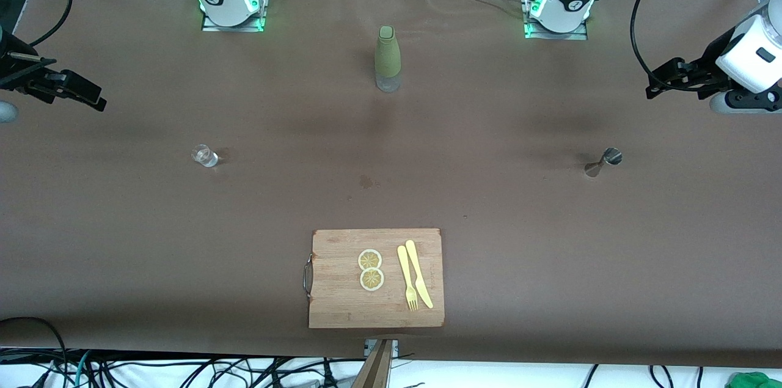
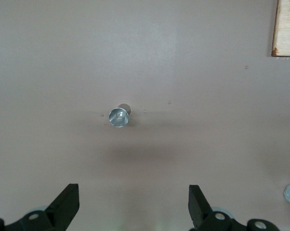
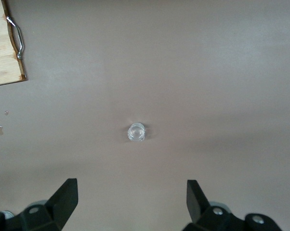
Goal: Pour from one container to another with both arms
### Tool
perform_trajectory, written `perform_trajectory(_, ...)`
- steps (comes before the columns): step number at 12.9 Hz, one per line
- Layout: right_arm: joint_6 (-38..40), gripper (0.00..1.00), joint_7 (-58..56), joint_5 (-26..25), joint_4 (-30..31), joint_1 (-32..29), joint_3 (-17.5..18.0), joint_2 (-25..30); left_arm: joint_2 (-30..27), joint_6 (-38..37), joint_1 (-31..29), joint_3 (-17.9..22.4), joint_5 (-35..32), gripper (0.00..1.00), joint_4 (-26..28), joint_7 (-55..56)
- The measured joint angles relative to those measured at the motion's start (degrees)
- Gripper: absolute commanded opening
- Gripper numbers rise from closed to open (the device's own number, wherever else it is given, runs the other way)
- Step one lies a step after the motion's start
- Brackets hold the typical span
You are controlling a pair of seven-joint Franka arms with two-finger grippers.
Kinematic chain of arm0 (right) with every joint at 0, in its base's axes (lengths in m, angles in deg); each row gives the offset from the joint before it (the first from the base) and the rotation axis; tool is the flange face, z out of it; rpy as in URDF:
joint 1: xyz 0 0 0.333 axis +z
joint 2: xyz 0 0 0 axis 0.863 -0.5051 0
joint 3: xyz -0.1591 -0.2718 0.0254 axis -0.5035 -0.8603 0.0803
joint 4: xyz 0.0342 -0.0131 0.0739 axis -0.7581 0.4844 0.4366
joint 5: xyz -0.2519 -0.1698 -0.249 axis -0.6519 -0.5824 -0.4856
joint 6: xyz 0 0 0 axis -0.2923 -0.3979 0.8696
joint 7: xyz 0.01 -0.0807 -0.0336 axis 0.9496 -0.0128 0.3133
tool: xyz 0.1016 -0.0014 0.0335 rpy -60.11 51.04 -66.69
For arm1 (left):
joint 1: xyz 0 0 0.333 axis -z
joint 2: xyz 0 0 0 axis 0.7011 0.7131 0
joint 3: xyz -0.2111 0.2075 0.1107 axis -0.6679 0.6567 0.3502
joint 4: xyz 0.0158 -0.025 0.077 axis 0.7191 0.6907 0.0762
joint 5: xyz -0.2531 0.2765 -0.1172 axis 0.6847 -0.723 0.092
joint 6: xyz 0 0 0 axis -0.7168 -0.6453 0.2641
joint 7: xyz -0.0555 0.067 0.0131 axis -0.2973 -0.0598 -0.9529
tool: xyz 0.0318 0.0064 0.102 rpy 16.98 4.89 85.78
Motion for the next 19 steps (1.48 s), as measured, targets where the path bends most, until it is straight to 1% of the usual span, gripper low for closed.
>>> perform_trajectory(10, 0.8, 1.0, 0.0, 0.0, 0.0, 0.0, 0.0, 0.0, -0.6, -0.5, 0.0, 0.0, 0.0, 1.0, 0.1, 0.0)
perform_trajectory(15, 0.9, 1.0, 0.0, 0.0, 0.0, 0.0, -0.1, 0.0, -0.7, -2.2, -0.2, 0.2, 0.0, 1.0, 0.2, -0.6)
perform_trajectory(17, 0.9, 1.0, 0.0, 0.0, 0.0, 0.0, -0.1, 0.0, -0.7, -2.2, -0.8, 0.3, 0.0, 0.99, 0.4, -4.3)
perform_trajectory(19, 0.9, 1.0, 0.0, 0.0, 0.0, -0.1, -0.1, 0.0, -0.7, -2.1, -1.8, 1.7, 0.0, 0.99, 0.5, -10.8)
